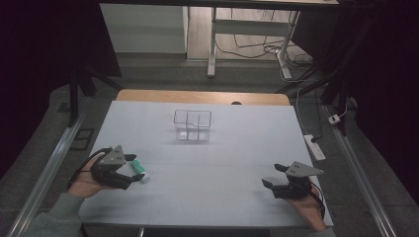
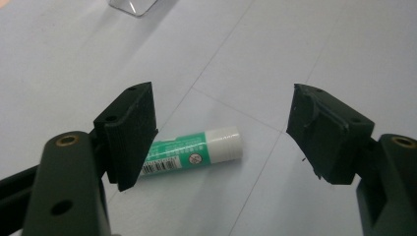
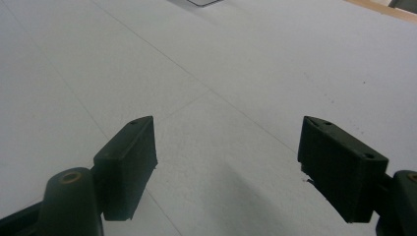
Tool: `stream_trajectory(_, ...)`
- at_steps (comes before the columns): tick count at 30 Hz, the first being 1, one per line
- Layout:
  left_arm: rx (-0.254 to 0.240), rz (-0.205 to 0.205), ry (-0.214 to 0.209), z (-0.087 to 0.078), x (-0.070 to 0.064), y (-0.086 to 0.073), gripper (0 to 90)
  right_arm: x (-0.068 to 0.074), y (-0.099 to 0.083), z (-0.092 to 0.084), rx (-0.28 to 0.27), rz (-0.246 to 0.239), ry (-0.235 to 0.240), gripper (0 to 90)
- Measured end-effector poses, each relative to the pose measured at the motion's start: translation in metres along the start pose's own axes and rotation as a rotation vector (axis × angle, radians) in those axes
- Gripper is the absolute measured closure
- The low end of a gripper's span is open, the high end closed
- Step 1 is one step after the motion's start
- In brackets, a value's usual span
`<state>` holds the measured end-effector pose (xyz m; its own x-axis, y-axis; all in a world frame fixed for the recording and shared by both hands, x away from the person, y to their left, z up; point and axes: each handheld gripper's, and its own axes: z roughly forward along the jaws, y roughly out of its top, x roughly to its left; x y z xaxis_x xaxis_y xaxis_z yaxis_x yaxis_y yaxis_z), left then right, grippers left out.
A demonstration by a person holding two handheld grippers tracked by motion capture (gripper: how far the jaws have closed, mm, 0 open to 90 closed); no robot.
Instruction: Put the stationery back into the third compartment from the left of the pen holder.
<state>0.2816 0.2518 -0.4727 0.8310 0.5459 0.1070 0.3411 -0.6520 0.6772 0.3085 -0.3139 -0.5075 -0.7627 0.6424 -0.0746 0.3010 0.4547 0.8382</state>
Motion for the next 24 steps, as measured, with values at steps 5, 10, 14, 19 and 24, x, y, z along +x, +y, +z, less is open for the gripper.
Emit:
stream_trajectory(5,0.045,0.065,-0.004,0.001,0.004,0.001,27.3,0.000,0.000,0.001,0.004,0.001,-0.003,21.8)
stream_trajectory(10,0.047,0.097,-0.034,0.000,0.007,0.002,26.5,0.000,0.000,0.003,0.001,0.000,0.002,21.8)
stream_trajectory(14,0.061,0.128,-0.055,0.003,0.006,0.003,26.1,0.000,0.000,0.003,0.012,-0.006,0.005,21.8)
stream_trajectory(19,0.096,0.176,-0.064,0.005,0.006,0.006,25.7,0.000,0.000,0.005,0.011,-0.007,0.008,21.8)
stream_trajectory(24,0.125,0.226,-0.074,0.005,0.008,0.013,25.9,0.000,0.000,0.004,0.009,-0.010,0.007,21.8)
